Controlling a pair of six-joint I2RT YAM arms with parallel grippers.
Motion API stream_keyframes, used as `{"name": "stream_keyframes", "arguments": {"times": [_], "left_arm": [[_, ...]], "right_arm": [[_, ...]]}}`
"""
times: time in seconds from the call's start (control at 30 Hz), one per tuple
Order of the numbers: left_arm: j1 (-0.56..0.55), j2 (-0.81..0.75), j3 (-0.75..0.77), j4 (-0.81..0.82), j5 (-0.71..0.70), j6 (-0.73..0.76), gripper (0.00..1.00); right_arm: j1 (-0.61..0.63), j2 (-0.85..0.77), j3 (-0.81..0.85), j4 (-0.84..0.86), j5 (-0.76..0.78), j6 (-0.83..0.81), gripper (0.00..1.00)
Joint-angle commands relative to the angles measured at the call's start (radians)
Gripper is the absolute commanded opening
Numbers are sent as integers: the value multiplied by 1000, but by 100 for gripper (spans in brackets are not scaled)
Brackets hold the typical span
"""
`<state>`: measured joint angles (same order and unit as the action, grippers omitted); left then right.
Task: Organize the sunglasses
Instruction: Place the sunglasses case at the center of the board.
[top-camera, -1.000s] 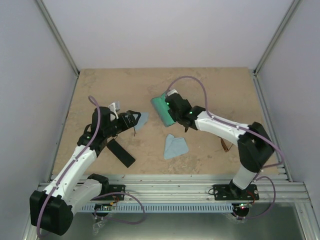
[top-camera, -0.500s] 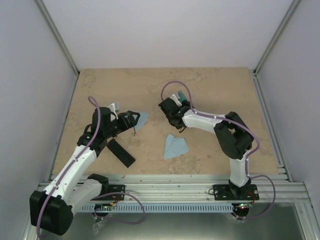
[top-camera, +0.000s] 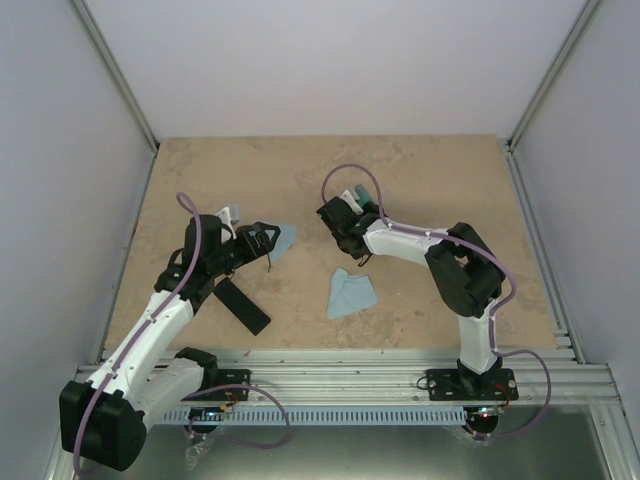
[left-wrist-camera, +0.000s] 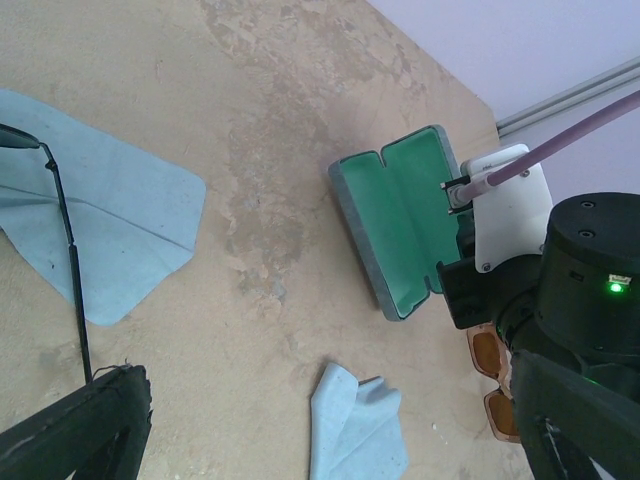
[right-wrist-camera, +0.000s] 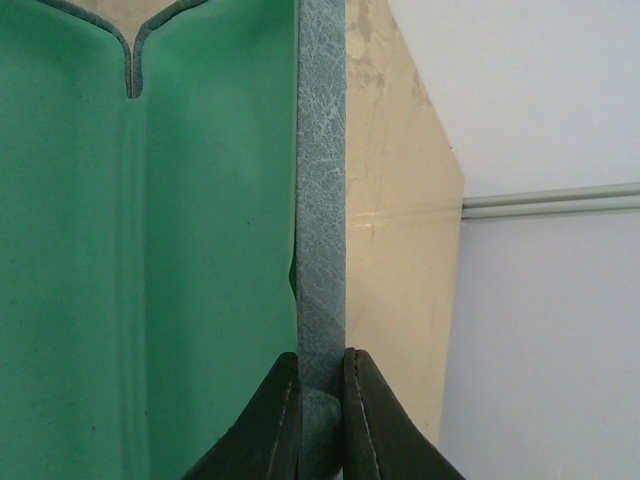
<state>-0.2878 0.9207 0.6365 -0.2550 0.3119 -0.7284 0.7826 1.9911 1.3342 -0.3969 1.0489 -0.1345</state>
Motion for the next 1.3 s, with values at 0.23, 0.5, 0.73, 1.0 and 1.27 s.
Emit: {"name": "stream_keyframes", "arguments": {"times": [0.23,0.5,0.73,1.0,1.27], "left_arm": [[3,-13,-3,-7,1,14,99],[3,-11,-1,-8,-1,17,99],[3,-7,6,-9,7,29,99],[1,0,-29,69,133,38,93],[-145,92,-82,215,138,-31,70]], "right_arm": [[-15,23,-6,22,-48,55,8],[-15,13,-8,15,-74,66,27],[-14,-98,-2,-43,-184,143,49],[15,-287,-75,-170,-369,369,51],[48,-481,-397,-85,-759,596,32]]}}
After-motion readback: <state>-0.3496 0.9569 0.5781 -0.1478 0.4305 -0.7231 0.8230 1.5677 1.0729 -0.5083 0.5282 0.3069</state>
